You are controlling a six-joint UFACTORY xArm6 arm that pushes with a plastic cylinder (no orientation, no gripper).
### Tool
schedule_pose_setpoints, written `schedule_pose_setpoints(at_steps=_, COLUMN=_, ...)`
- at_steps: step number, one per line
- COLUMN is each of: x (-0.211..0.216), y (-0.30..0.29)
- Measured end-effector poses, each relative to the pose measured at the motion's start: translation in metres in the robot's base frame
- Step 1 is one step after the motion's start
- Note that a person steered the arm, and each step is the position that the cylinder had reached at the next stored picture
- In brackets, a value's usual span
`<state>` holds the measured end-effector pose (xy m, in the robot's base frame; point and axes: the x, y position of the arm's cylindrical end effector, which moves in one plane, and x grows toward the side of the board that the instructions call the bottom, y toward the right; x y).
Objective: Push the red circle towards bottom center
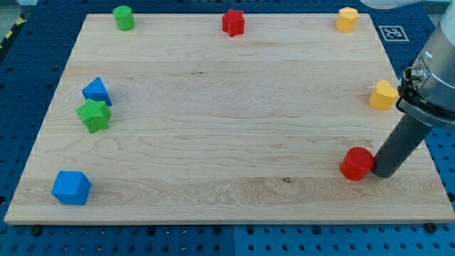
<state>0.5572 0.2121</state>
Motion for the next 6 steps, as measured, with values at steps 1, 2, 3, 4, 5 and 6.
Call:
schedule_pose_setpoints(at_steps=1, x=-0.006, y=-0.01)
schedule_pose_setpoints(at_steps=2, x=-0.007, y=-0.037)
schedule_pose_setpoints(at_steps=3, x=-0.007, y=-0.074)
schedule_pose_setpoints(at_steps=4, x=-0.008, y=-0.115)
schedule_pose_setpoints(at_steps=5, x=-0.008, y=-0.162)
schedule_pose_setpoints(at_steps=6, x=-0.011, y=-0.213)
